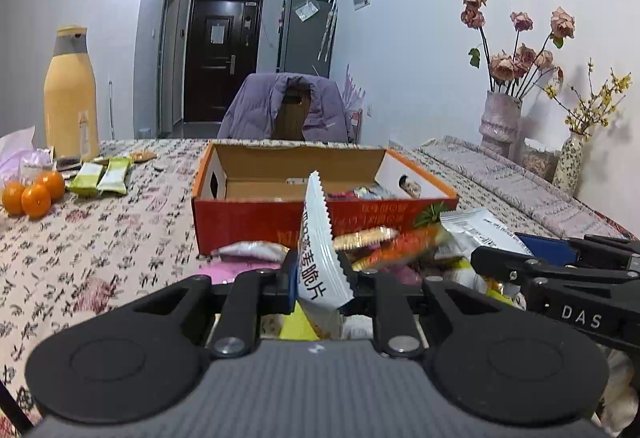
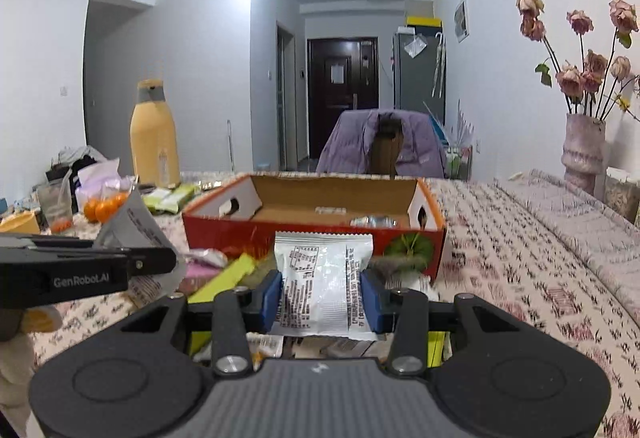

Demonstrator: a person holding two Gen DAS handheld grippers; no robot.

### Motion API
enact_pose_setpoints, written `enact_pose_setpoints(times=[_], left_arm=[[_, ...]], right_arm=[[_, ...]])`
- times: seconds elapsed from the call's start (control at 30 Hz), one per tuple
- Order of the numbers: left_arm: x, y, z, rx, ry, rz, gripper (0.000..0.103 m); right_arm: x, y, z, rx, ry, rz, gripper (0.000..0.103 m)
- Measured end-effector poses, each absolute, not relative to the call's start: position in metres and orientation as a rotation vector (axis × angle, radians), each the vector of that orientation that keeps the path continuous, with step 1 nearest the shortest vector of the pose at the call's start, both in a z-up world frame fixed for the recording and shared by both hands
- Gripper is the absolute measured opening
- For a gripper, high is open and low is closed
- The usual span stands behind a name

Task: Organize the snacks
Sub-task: 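Lift both white packets over the cardboard box and release them inside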

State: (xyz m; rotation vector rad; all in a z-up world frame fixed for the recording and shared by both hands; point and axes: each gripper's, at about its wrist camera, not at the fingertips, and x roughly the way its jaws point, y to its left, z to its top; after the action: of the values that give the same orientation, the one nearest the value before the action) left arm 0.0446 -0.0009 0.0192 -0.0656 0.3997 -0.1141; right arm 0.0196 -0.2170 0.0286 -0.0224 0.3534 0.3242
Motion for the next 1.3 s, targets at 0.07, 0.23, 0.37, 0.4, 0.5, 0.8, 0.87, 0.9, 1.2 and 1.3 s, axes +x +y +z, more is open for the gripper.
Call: enact_pose_setpoints(times=[0.07, 0.23, 0.37, 0.4, 0.5, 0.8, 0.87, 0.9, 1.2, 1.3], left_arm=[[0.05, -0.001, 0.024, -0.066, 0.387, -0.111, 0.019], [0.068, -0.003, 0.036, -0.058, 0.361, -0.106, 0.019], [0.088, -0.003, 0.044, -0.058, 0.347, -0.1, 0.019], [0.095, -0.004, 0.047, -0.056, 0.344, -0.098, 0.019], [0.114, -0.006, 0.053, -0.046, 0.332, -0.091, 0.019], [0.182, -0.005, 0.059, -0.026, 0.353, -0.063, 0.019], [0.198, -0.003, 0.059, -0.035, 0.369, -0.06, 0.019], [0.205, -0.001, 0.059, -0.036, 0.375, -0.059, 0.019], [0.261, 0.009, 0.043, -0.033, 0.478, -0.02, 0.019], [0.27, 0.011, 0.032, -0.044, 0.531, 0.004, 0.019]], right_arm=[[0.026, -0.219, 0.033, -0.018, 0.338, 0.319, 0.041], [0.05, -0.222, 0.042, 0.0, 0.313, 0.312, 0.041], [0.076, -0.221, 0.051, 0.005, 0.296, 0.311, 0.041], [0.084, -0.221, 0.053, 0.005, 0.294, 0.312, 0.041], [0.108, -0.22, 0.058, 0.008, 0.285, 0.314, 0.041], [0.184, -0.216, 0.064, -0.016, 0.313, 0.298, 0.041], [0.199, -0.215, 0.064, -0.023, 0.331, 0.298, 0.041], [0.207, -0.213, 0.064, -0.027, 0.34, 0.298, 0.041], [0.245, -0.199, 0.052, -0.088, 0.415, 0.297, 0.041], [0.252, -0.197, 0.047, -0.092, 0.442, 0.29, 0.042]])
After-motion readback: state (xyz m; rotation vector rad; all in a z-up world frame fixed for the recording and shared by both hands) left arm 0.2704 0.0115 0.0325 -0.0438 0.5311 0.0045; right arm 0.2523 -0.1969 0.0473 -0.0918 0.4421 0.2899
